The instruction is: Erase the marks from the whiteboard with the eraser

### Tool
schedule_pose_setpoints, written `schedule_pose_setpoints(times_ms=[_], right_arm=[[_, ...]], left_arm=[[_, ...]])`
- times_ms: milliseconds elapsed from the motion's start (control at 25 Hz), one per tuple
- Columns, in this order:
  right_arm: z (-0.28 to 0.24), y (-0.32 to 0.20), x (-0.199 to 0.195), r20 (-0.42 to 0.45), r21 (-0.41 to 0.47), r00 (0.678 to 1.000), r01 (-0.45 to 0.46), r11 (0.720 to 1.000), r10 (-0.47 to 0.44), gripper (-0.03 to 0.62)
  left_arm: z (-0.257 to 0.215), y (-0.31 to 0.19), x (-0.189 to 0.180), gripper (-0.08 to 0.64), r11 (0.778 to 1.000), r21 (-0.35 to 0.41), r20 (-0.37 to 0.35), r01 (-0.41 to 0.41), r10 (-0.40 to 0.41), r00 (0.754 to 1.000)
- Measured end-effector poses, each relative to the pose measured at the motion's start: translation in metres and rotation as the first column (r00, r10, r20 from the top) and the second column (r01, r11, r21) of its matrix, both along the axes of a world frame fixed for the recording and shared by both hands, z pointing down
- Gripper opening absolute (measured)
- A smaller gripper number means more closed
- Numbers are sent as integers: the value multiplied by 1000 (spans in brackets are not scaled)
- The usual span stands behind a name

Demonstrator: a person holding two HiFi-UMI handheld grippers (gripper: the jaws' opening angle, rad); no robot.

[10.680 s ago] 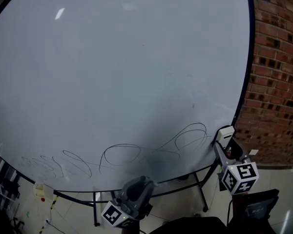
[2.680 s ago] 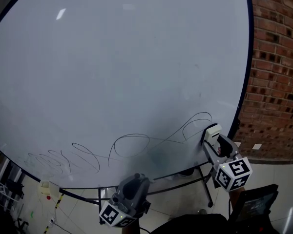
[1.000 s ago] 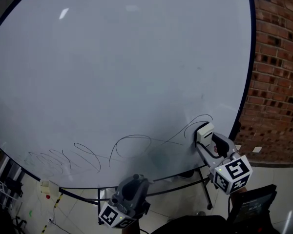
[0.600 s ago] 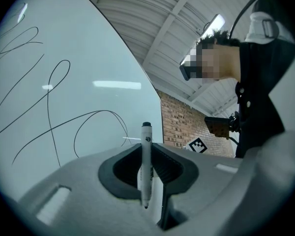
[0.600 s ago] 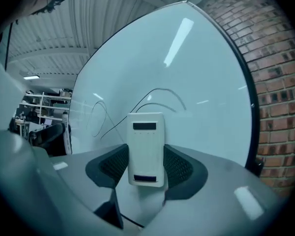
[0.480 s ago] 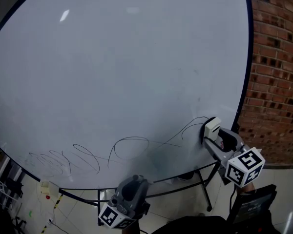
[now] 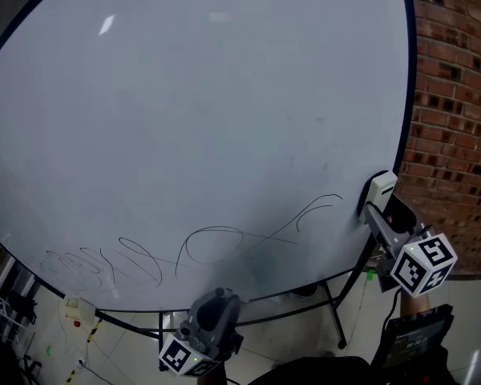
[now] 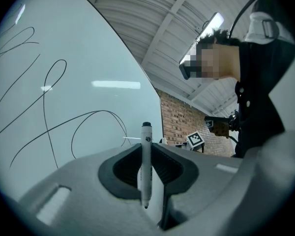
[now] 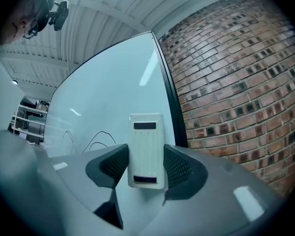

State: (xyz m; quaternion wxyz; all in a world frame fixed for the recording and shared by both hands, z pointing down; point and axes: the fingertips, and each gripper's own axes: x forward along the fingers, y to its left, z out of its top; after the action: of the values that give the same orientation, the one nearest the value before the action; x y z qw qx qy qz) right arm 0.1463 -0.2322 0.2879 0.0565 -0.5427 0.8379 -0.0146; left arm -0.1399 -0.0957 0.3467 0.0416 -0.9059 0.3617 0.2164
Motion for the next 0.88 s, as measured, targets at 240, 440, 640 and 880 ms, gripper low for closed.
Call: schedule_pose_setpoints(times_ms=[240,440,640,880], right_arm=[[10,8,-38,-96,11,995,15,1000,-14,225],[40,16,-85,-137,-50,982,121,991,-126,225],[74,26,-130,-166,-151,950,240,959,-264,225],[66,22,-119,-194,-142,941,253,957,-277,225]], left_arm=[[1,1,-4,61,1000,-9,1,4,-4,1000],[5,2,-9,61,1000,-16,7,9,-9,1000],[2,4,-7,61,1000,-14,0,2,-2,1000],[0,4,-8,61,1000,4,-1,-1,1,1000]])
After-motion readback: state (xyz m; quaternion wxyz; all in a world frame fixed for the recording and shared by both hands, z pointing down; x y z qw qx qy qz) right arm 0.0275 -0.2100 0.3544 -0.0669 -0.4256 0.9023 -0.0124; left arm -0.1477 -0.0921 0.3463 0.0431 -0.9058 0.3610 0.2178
